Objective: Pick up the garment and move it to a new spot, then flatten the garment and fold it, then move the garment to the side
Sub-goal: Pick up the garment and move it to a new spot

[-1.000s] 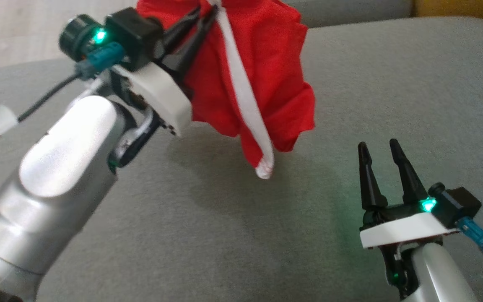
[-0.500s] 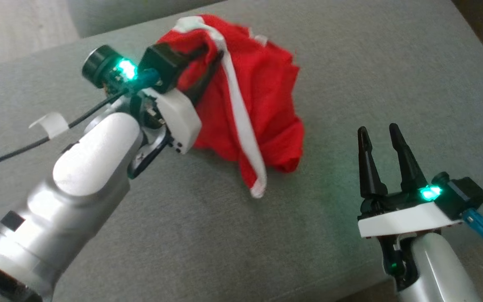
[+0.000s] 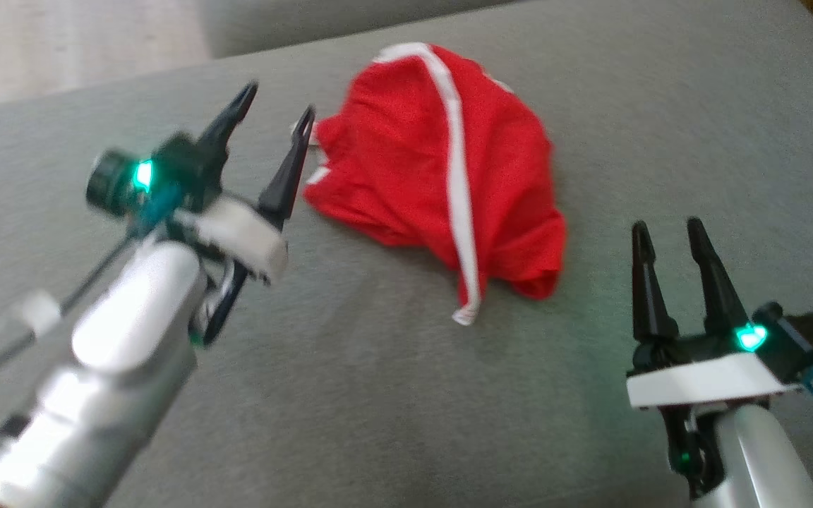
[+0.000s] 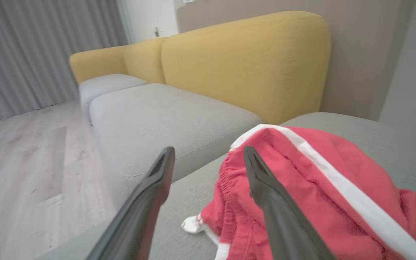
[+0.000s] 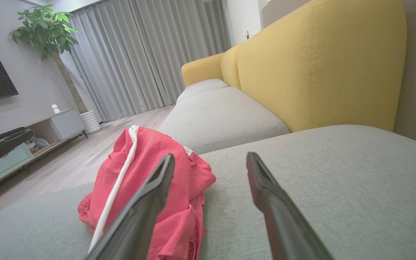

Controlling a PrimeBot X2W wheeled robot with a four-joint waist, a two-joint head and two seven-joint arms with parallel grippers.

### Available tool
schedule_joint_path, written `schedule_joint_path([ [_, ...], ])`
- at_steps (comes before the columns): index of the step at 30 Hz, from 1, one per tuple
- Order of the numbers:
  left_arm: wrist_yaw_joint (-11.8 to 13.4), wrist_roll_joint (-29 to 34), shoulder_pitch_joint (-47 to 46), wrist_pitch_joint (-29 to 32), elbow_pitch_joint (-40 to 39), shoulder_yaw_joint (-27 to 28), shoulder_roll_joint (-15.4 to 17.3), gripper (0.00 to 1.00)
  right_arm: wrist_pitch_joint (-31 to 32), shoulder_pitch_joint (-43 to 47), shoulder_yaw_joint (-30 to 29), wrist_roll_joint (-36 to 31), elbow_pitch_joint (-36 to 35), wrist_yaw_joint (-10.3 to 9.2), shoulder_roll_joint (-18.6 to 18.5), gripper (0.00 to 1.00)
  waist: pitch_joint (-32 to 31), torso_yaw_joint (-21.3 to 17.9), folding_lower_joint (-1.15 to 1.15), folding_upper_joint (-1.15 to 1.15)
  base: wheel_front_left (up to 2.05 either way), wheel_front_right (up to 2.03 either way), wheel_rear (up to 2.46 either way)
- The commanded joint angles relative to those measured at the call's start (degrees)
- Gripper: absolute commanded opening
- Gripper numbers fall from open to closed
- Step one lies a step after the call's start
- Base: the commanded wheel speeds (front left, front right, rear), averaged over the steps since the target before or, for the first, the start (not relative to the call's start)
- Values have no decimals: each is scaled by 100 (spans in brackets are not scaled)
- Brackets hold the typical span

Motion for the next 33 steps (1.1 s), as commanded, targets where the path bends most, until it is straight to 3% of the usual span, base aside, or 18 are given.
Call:
schedule_joint_path([
  [1,117,-47,17,-154,-231,287,221,100,-61,22,68,-73,-207,-4,-19,100,-252,446,0,0,0,0,0],
  [9,789,-313,1558,-582,-968,537,242,100,-61,361,-102,-252,-187,-4,-19,100,-565,1130,0,0,0,0,0],
  [16,1167,-274,2490,-675,-1404,730,24,100,-61,514,-100,-266,-157,-4,-19,100,-664,1277,0,0,0,0,0],
  [22,1223,20,2669,-682,-1683,954,-81,100,-61,491,-70,-262,-159,-4,-19,100,-652,1246,0,0,0,0,0],
  [33,860,398,2157,-586,-1662,816,-243,100,-61,362,12,-223,-142,-4,-19,100,-408,881,0,0,0,0,0],
])
